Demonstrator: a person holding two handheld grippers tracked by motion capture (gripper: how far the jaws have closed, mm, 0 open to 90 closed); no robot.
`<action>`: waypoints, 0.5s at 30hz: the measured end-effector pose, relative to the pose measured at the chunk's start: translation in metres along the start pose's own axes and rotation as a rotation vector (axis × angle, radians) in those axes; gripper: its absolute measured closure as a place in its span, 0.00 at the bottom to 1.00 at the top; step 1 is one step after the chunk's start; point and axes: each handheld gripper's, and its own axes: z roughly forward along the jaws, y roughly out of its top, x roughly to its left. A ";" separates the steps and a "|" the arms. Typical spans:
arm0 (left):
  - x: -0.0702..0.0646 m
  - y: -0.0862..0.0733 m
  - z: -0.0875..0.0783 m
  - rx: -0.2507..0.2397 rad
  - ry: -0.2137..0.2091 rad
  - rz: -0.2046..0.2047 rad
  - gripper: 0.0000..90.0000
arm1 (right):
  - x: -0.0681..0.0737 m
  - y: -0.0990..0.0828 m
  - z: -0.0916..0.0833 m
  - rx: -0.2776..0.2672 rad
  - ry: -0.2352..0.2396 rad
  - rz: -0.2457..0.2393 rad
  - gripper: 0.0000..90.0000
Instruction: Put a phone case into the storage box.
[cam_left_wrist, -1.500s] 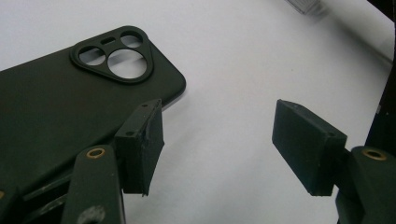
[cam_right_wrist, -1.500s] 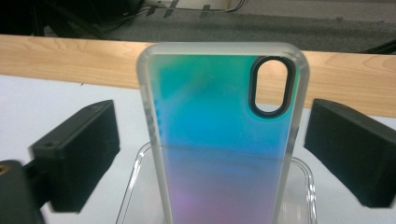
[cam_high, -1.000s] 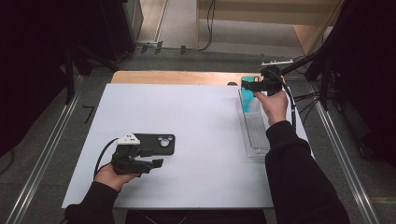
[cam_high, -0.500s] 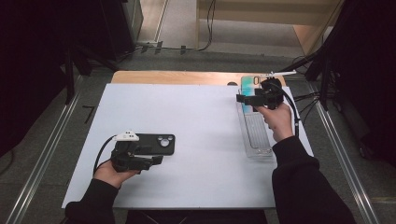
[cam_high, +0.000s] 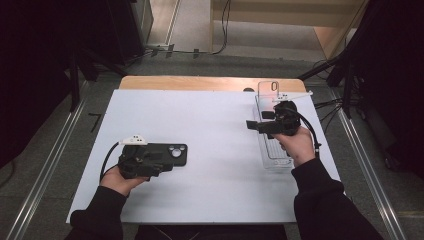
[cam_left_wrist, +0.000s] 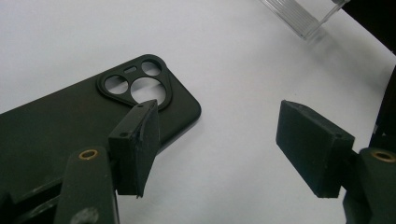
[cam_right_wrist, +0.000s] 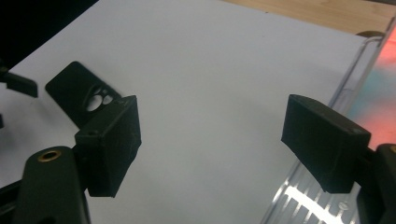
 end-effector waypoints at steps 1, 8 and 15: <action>0.000 0.000 0.000 0.001 0.000 0.001 0.34 | 0.002 -0.002 0.000 0.000 0.010 -0.006 0.22; -0.002 0.001 -0.001 0.000 -0.002 0.009 0.34 | 0.017 -0.017 0.000 0.033 0.068 -0.040 0.24; -0.003 0.001 -0.001 0.003 0.001 0.011 0.34 | 0.029 -0.037 -0.006 0.056 0.105 -0.066 0.24</action>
